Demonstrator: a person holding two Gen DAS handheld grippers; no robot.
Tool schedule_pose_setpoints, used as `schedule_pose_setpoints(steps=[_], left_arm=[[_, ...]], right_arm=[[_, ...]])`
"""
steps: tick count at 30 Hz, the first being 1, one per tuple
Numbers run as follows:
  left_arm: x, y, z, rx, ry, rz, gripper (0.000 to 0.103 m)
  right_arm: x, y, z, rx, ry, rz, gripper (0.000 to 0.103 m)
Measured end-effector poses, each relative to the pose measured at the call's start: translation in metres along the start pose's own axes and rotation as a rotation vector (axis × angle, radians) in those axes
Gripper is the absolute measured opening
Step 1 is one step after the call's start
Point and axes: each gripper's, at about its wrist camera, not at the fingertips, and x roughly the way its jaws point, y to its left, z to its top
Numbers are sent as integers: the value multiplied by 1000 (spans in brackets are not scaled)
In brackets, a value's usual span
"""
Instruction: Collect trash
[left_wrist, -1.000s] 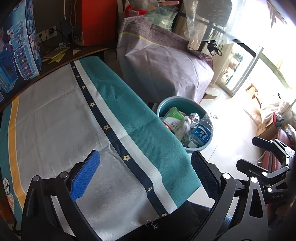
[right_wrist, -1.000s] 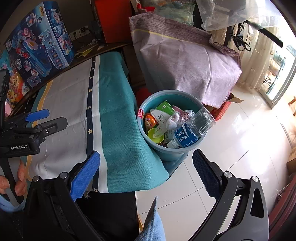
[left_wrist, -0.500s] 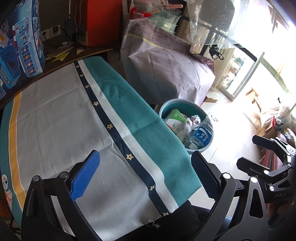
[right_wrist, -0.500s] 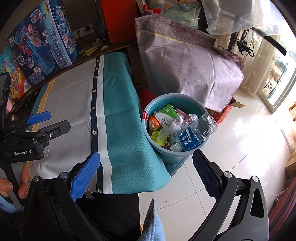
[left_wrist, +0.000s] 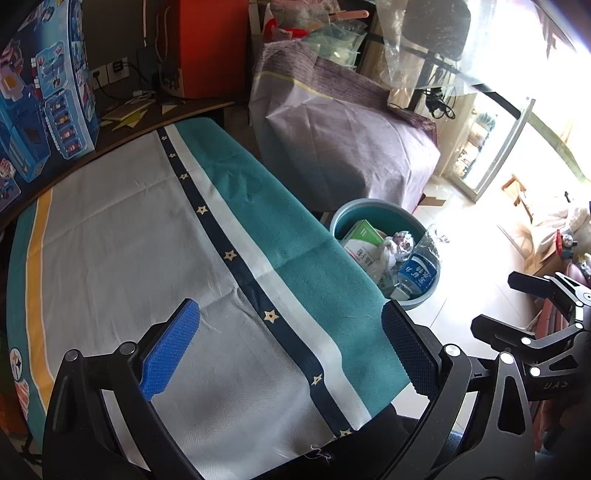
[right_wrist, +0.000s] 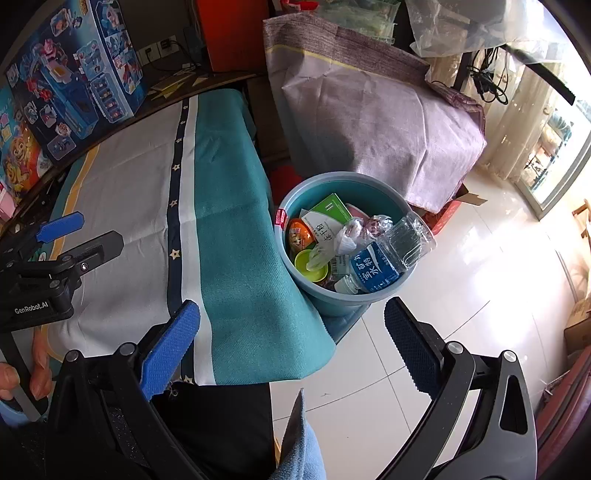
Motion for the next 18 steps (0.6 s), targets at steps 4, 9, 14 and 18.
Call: schedule_pose_setpoints(steps=[4, 9, 14, 18], left_arm=[[3, 2, -3, 0, 3, 10, 99], [5, 3, -5, -1, 7, 18, 99], [8, 5, -8, -2, 14, 22, 99], [8, 6, -9, -1, 14, 27, 99]], right_arm=[[4, -1, -1, 6, 11, 1, 96], [9, 1, 0, 5, 23, -2, 96], [13, 3, -1, 3, 30, -2, 96], [14, 3, 0, 2, 31, -3, 96]])
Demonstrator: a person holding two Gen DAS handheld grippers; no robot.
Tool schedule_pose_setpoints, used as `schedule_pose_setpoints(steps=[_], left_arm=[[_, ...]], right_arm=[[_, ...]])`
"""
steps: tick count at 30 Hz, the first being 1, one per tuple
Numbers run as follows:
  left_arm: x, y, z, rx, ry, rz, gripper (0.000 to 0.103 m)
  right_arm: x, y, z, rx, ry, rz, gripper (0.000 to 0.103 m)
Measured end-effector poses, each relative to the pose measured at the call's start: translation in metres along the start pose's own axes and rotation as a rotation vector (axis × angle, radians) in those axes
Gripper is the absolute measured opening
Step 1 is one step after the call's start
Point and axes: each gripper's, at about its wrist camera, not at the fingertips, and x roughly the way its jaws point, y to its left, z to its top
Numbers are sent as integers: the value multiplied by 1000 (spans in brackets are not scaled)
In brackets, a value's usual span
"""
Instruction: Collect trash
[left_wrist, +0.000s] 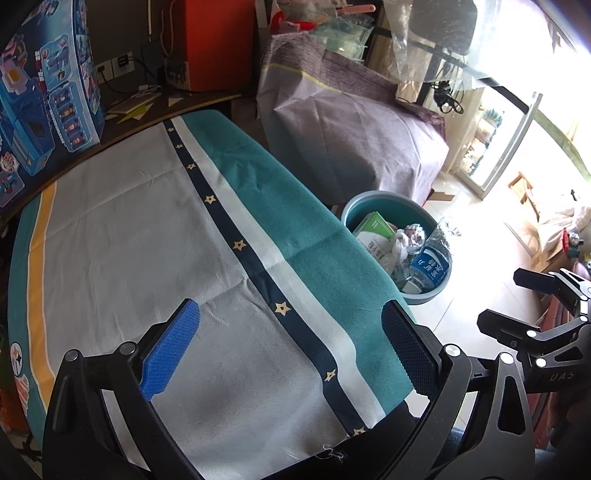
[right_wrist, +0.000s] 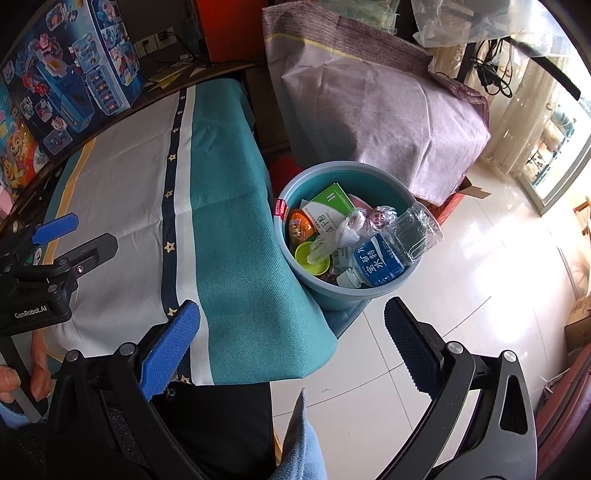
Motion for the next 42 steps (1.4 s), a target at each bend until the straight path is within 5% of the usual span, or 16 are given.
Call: schedule_pose_setpoints(steps=[42], left_arm=[[2, 13, -3, -27, 24, 3, 99]], right_arm=[[0, 7, 4, -16, -21, -44, 96]])
